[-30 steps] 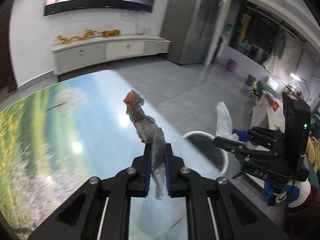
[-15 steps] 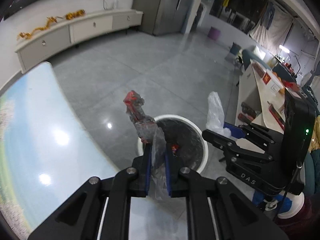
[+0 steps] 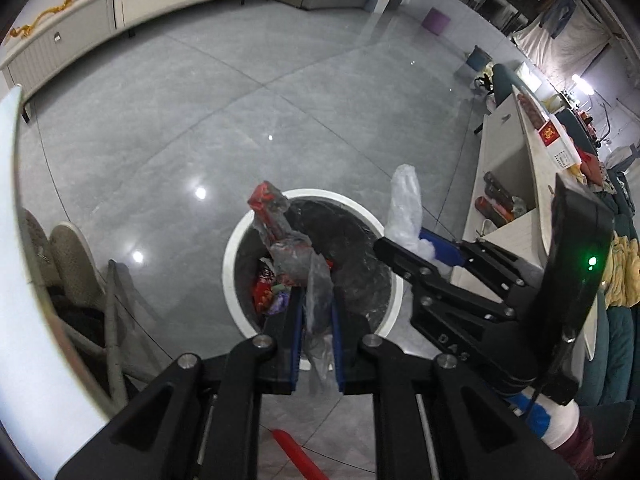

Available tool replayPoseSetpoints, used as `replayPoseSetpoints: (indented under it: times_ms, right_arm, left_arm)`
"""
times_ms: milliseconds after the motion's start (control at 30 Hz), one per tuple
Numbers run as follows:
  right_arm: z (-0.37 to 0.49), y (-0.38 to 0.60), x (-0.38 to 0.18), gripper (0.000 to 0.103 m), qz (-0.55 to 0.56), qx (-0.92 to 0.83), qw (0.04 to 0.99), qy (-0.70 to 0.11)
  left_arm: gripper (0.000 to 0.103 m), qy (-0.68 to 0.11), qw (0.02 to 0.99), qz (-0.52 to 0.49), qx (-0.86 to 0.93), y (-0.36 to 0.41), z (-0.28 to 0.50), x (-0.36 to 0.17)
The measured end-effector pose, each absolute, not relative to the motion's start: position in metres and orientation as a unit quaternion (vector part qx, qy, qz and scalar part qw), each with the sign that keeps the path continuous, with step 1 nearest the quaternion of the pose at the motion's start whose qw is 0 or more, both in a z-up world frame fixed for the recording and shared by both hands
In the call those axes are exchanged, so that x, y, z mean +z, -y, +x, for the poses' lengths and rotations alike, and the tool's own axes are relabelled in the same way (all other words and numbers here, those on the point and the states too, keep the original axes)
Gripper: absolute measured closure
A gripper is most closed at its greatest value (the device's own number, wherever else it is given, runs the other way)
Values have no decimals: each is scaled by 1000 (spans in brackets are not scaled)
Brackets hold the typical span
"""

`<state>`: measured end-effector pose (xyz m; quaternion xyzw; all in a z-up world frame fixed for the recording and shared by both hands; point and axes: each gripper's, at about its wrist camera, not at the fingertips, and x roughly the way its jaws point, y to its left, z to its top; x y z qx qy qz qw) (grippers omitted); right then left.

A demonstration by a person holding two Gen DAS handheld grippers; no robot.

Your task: Collect trash

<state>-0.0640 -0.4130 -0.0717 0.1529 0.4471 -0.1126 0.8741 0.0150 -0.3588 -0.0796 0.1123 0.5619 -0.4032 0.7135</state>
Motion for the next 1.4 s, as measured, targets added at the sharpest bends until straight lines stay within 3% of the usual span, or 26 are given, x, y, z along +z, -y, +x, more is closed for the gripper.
replayPoseSetpoints:
  times_ms: [133, 200, 267, 533, 733, 967, 1400]
  right_arm:
    - [-60, 422, -86, 69, 160, -119, 866, -458]
    - [-57, 432, -94, 68, 164, -125, 861, -465]
    - [-57, 438, -102, 66, 168, -133, 856, -470]
    - [-62, 450, -118, 50, 185, -136, 843, -486]
    - [-71, 452, -120, 48, 186, -145, 841, -486]
    - [-76, 437, -93, 44, 167, -156, 857, -462]
    - [-88, 354, -23, 29, 117, -120, 902, -399]
  left_arm:
    - [89, -582, 697, 103, -407, 373, 21, -91]
    - [78, -591, 690, 97, -406, 379, 24, -97]
    - [50, -597, 685, 93, -408, 384, 26, -102]
    - [49, -600, 683, 82, -408, 391, 25, -105]
    - [49, -550, 736, 88, -385, 376, 21, -81]
    - [48, -456, 817, 101, -338, 332, 7, -46]
    - [46, -365, 887, 106, -261, 237, -36, -15]
